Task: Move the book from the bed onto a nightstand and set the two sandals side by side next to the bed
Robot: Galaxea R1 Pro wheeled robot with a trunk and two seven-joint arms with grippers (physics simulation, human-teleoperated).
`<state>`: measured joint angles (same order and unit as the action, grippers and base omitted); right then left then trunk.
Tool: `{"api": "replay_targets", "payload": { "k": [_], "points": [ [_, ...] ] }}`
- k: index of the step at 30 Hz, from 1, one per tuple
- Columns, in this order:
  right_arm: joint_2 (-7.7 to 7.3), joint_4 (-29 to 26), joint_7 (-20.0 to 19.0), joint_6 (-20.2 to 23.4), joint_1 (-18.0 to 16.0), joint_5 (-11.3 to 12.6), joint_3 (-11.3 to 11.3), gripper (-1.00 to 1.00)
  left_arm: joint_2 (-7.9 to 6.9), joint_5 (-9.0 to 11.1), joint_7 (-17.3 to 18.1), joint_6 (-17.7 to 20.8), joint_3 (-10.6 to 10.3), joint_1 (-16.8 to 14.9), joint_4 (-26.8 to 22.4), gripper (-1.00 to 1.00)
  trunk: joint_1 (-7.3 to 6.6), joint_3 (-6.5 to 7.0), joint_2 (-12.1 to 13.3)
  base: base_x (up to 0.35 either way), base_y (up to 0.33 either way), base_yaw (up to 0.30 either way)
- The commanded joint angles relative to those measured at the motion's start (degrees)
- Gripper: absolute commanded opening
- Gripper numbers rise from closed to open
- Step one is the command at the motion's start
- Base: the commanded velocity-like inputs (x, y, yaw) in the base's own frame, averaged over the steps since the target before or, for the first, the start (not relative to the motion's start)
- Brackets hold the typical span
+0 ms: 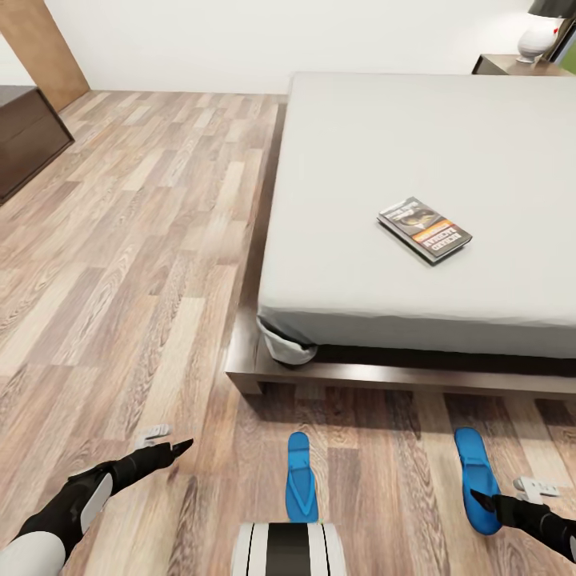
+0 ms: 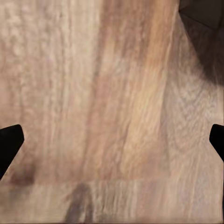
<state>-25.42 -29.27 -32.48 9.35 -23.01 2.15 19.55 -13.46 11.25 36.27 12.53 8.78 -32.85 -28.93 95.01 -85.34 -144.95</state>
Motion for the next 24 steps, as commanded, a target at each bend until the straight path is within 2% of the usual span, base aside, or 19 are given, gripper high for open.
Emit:
{"api": "replay_targets", "payload": {
  "k": [1, 24],
  "points": [
    [0.02, -0.09, -0.39, 0.67, -0.02, 0.40, 0.31, -1.00, 0.01, 0.52, 0.20, 0.56, 0.15, -0.02, 0.01, 1.00, -0.01, -0.03, -0.01, 0.000, 0.296, 0.000],
    [0.06, -0.09, -0.39, 0.67, -0.02, 0.34, 0.31, -1.00, 0.01, 0.53, 0.19, 0.56, 0.12, -0.02, 0.01, 1.00, -0.01, -0.03, -0.01, 0.000, 0.296, 0.000]
  ]
}}
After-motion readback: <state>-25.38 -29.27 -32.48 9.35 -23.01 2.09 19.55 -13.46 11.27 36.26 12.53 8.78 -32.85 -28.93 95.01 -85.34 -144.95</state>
